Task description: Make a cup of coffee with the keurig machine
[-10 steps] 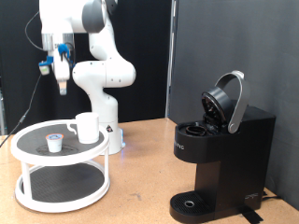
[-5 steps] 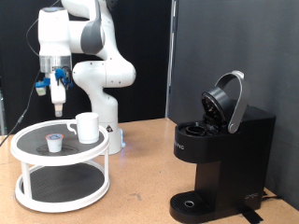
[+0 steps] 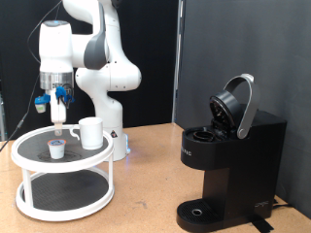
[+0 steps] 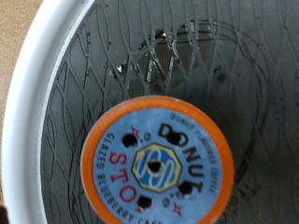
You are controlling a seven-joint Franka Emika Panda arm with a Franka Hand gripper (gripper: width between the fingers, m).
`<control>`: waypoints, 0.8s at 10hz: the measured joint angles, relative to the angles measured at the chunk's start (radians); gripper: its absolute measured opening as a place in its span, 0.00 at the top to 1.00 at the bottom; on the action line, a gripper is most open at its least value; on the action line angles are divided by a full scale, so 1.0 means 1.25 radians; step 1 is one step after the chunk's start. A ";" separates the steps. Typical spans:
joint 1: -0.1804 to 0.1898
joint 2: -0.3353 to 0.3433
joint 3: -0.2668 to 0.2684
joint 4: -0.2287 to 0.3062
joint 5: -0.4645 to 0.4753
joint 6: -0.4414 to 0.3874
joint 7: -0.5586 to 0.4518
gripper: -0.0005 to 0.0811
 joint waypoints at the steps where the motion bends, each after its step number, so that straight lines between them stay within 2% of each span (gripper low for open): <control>1: -0.001 0.014 0.000 -0.004 -0.001 0.019 0.000 0.09; 8: -0.012 0.084 0.000 -0.034 -0.010 0.125 -0.001 0.09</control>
